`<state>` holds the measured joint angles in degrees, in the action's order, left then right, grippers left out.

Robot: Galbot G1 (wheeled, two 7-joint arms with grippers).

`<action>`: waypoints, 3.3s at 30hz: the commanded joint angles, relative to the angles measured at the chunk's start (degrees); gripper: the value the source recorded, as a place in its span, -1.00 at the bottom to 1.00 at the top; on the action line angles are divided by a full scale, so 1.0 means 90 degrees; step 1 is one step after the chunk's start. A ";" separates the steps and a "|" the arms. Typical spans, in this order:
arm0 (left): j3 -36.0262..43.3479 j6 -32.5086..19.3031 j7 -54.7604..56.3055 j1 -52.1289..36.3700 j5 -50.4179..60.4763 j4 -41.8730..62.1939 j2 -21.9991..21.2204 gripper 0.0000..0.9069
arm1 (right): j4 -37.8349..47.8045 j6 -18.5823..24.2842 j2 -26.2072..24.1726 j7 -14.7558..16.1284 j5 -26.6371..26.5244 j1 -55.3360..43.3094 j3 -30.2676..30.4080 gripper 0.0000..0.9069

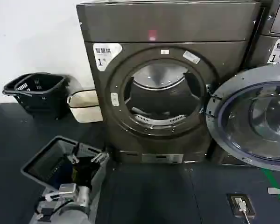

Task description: Grasp the clothes from the dryer.

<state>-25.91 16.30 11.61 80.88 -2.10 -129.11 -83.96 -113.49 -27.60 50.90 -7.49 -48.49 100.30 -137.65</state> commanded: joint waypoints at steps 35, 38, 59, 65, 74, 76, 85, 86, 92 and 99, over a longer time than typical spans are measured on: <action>-0.0001 -0.0218 0.0080 0.0118 0.0041 -0.0191 0.0041 1.00 | -0.0085 0.0336 0.0088 0.0127 -0.0195 -0.0080 0.0040 1.00; 0.0002 -0.0213 0.0079 0.0111 0.0045 -0.0184 0.0053 1.00 | -0.0078 0.0341 0.0085 0.0135 -0.0196 -0.0082 0.0040 1.00; 0.0040 -0.0269 0.0052 0.0037 0.0086 -0.0132 0.0001 1.00 | -0.0153 0.0356 0.0160 0.0168 -0.0194 -0.0095 0.0075 1.00; 0.0051 -0.0330 0.0021 -0.0062 0.0159 -0.0039 0.0014 1.00 | -0.0141 0.0740 0.0155 0.0178 -0.0108 -0.0077 0.0115 1.00; 0.0084 -0.0363 -0.0266 -0.0180 0.0230 0.0068 0.0097 1.00 | -0.0098 0.0912 0.0157 0.0154 -0.0114 -0.0059 0.0118 1.00; 0.0037 -0.0408 -0.0379 -0.0213 0.0261 0.0099 0.0120 1.00 | -0.0085 0.1043 0.0160 0.0156 -0.0104 -0.0041 0.0139 1.00; 0.0028 -0.0386 -0.0424 -0.0315 0.0216 0.0159 0.0147 1.00 | -0.0063 0.1319 0.0131 0.0093 -0.0102 0.0018 0.0173 1.00; 0.0013 -0.0375 -0.0436 -0.0330 0.0199 0.0160 0.0160 1.00 | -0.0068 0.1320 0.0136 0.0090 -0.0109 0.0022 0.0172 1.00; -0.0159 -0.0353 -0.0491 -0.0438 0.0065 0.0166 0.0210 1.00 | -0.0082 0.1329 0.0128 0.0066 -0.0122 0.0069 0.0148 1.00; -0.0179 -0.0373 -0.0492 -0.0460 0.0052 0.0182 0.0201 1.00 | -0.0081 0.1341 0.0129 0.0062 -0.0118 0.0061 0.0148 1.00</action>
<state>-27.27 13.01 7.30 76.92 -1.53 -127.56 -82.07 -114.26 -15.84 52.12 -6.90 -49.55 100.87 -136.31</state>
